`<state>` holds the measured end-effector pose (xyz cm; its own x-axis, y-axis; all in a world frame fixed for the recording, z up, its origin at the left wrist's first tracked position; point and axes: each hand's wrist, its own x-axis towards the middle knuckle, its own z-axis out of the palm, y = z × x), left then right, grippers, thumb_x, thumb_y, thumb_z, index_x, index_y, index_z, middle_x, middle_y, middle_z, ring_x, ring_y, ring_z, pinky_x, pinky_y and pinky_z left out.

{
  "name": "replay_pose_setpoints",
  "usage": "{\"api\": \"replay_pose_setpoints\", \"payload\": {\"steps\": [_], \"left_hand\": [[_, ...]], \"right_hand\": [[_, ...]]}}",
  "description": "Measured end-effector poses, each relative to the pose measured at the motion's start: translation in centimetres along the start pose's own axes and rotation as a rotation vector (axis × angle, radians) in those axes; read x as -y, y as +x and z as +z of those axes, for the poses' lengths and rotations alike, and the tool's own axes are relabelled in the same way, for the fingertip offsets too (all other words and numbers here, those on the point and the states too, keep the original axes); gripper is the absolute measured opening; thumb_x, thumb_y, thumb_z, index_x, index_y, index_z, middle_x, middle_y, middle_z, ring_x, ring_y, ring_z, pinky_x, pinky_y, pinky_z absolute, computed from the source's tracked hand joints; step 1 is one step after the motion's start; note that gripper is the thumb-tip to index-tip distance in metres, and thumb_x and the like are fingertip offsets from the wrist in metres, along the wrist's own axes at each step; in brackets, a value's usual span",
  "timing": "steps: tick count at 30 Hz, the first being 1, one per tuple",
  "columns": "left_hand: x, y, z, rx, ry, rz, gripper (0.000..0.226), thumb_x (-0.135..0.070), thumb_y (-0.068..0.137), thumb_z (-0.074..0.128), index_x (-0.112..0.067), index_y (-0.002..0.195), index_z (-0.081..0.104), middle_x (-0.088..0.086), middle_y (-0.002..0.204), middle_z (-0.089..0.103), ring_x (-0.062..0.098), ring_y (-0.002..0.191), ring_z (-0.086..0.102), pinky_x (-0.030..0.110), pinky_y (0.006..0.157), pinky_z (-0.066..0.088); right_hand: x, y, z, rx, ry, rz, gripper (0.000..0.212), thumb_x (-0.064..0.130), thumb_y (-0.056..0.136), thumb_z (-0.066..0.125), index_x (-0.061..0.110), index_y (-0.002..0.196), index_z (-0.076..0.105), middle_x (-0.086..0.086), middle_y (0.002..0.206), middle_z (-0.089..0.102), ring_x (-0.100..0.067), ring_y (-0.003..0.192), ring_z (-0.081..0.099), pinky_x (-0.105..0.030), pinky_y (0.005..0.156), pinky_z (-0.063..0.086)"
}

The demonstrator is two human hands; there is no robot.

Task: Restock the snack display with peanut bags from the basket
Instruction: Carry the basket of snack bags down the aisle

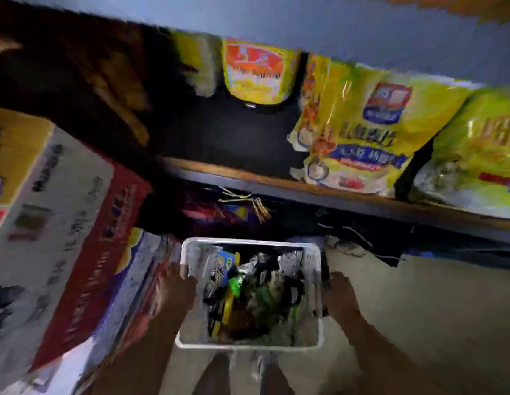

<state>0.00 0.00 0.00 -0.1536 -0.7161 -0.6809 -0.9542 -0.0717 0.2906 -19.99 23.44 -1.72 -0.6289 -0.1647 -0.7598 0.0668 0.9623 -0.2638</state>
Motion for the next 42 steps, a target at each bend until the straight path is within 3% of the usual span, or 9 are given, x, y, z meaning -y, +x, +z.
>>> {"api": "replay_pose_setpoints", "payload": {"steps": [4,9,13,15,22,28,33,38,42], "left_hand": [[4.0,3.6,3.0,0.025,-0.092,-0.085,0.041,-0.022,0.092,0.051,-0.001,0.127,0.046,0.024,0.129,0.05,0.042,0.114,0.05,0.04,0.094,0.042],[6.1,5.5,4.6,-0.054,-0.144,-0.013,0.025,-0.02,0.09,0.055,-0.01,0.071,0.043,0.019,0.066,0.053,0.025,0.056,0.05,0.039,0.055,0.045],[6.5,5.9,5.3,-0.007,-0.31,-0.017,0.026,-0.024,0.089,0.057,-0.017,0.067,0.045,0.006,0.051,0.041,0.017,0.042,0.037,0.025,0.044,0.031],[6.3,5.6,5.4,-0.024,-0.321,0.011,0.023,-0.025,0.089,0.056,-0.015,0.07,0.05,0.004,0.05,0.041,0.017,0.043,0.036,0.024,0.044,0.028],[2.9,-0.2,-0.1,0.021,-0.239,0.096,0.04,-0.025,0.087,0.056,-0.014,0.052,0.042,0.003,0.046,0.036,0.02,0.042,0.035,0.028,0.049,0.028],[-5.1,-9.0,-5.8,0.126,-0.165,0.275,0.031,-0.037,0.078,0.058,-0.017,0.059,0.045,0.007,0.054,0.043,0.044,0.062,0.053,0.032,0.058,0.035],[-13.1,-16.3,-5.3,0.259,0.03,0.512,0.031,-0.028,0.092,0.051,-0.012,0.066,0.047,0.005,0.055,0.045,0.021,0.05,0.045,0.028,0.047,0.031],[-22.5,-24.2,0.1,0.401,0.171,0.748,0.045,-0.024,0.091,0.052,-0.016,0.048,0.037,0.005,0.045,0.04,0.021,0.041,0.04,0.027,0.045,0.029],[-29.4,-31.2,7.5,0.489,0.244,0.829,0.034,-0.035,0.076,0.055,-0.016,0.05,0.045,0.011,0.052,0.048,0.044,0.064,0.06,0.033,0.057,0.038]], "right_hand": [[-0.9,3.0,3.9,-0.002,-0.005,0.086,0.038,0.022,0.092,0.051,-0.006,0.118,0.05,-0.028,0.117,0.058,-0.039,0.106,0.058,-0.042,0.089,0.047],[-2.6,5.4,6.3,-0.072,0.085,0.144,0.039,0.025,0.095,0.045,-0.004,0.119,0.051,-0.028,0.112,0.06,-0.037,0.093,0.06,-0.038,0.078,0.045],[-5.0,6.6,8.4,-0.079,0.307,0.162,0.03,0.048,0.084,0.051,0.019,0.086,0.055,-0.011,0.076,0.059,-0.024,0.066,0.048,-0.039,0.068,0.046],[-5.6,6.5,8.7,-0.102,0.327,0.171,0.027,0.058,0.078,0.051,0.033,0.071,0.043,-0.001,0.063,0.048,-0.021,0.059,0.042,-0.035,0.061,0.039],[-3.8,-2.8,2.9,-0.22,0.494,0.27,0.04,0.028,0.087,0.053,0.013,0.051,0.044,-0.01,0.053,0.046,-0.024,0.053,0.043,-0.031,0.056,0.034],[-5.6,-15.0,-5.6,-0.299,0.667,0.346,0.027,0.022,0.089,0.052,0.003,0.068,0.053,-0.009,0.054,0.046,-0.021,0.049,0.042,-0.027,0.05,0.033],[-11.1,-21.7,-11.0,-0.429,0.811,0.43,0.031,0.036,0.089,0.052,0.005,0.089,0.06,-0.004,0.061,0.049,-0.018,0.051,0.044,-0.03,0.048,0.037],[-19.6,-25.0,-15.6,-0.6,0.949,0.502,0.036,0.033,0.089,0.053,-0.001,0.095,0.064,-0.014,0.078,0.059,-0.029,0.075,0.055,-0.043,0.078,0.051],[-28.0,-26.5,-18.8,-0.628,1.076,0.566,0.041,0.028,0.089,0.052,-0.006,0.111,0.059,-0.014,0.09,0.056,-0.028,0.083,0.053,-0.045,0.09,0.049]]}}
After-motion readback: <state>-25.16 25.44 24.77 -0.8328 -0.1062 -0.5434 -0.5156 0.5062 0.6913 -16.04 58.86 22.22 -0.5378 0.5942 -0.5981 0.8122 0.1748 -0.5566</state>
